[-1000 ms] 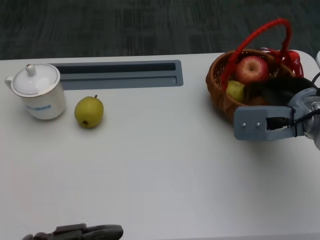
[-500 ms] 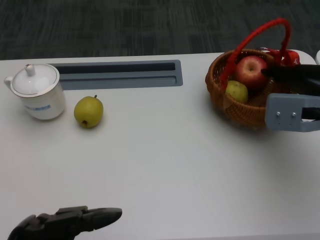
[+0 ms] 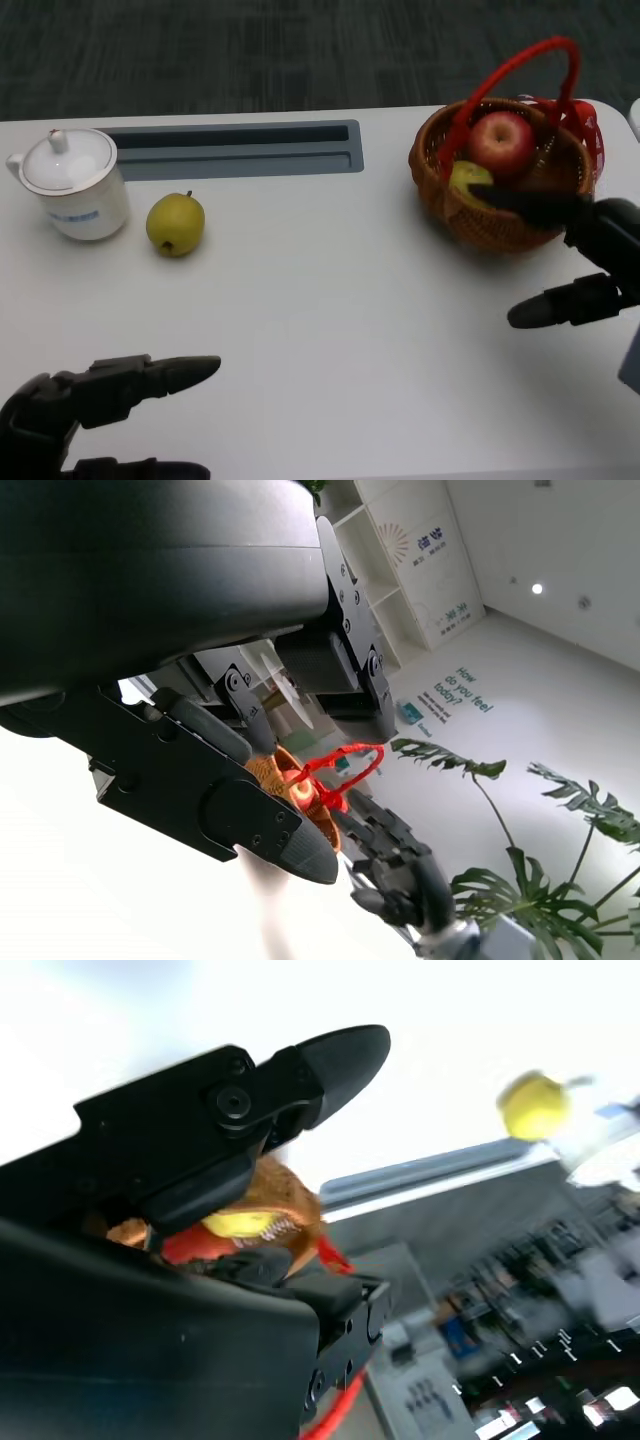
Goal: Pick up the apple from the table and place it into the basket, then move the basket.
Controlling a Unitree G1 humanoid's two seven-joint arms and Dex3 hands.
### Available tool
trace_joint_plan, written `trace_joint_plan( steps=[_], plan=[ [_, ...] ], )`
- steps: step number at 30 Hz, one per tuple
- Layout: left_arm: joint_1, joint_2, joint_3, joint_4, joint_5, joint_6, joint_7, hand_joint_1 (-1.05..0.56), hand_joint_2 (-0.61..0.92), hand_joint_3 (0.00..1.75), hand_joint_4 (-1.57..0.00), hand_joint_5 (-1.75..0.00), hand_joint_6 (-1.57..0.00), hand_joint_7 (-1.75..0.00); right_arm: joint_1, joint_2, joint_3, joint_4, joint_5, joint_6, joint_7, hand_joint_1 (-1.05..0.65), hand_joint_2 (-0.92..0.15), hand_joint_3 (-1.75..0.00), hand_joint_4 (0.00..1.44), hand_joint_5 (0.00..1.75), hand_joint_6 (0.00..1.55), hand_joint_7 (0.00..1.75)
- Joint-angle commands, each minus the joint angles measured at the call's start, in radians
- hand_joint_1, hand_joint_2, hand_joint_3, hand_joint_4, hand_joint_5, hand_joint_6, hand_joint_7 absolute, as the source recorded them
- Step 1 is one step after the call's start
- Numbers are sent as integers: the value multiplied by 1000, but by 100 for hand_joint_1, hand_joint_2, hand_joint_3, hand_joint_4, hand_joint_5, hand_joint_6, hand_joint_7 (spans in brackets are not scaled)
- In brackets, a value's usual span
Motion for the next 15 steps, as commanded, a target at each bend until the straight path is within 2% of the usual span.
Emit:
trace_joint_plan(
  steps=[1, 7, 15],
  plan=[
    [-41, 19, 18, 55, 3, -26, -14, -53, 78, 0, -88, 0, -80, 0, 66, 40, -31, -42, 96, -113, 50, -63, -83, 0, 48, 3, 43, 2],
    [-107, 15, 30, 140, 22, -56, -12, -54, 78, 0, -88, 0, -79, 0, 155, 153, -23, -79, 317, -214, 237, -49, -81, -1, 57, 2, 52, 2],
    [-165, 27, 33, 212, 26, -98, -22, -52, 77, 0, -89, 0, -79, 0, 208, 279, -40, -96, 345, -205, 315, -49, -83, -1, 67, 2, 60, 2]
  ],
)
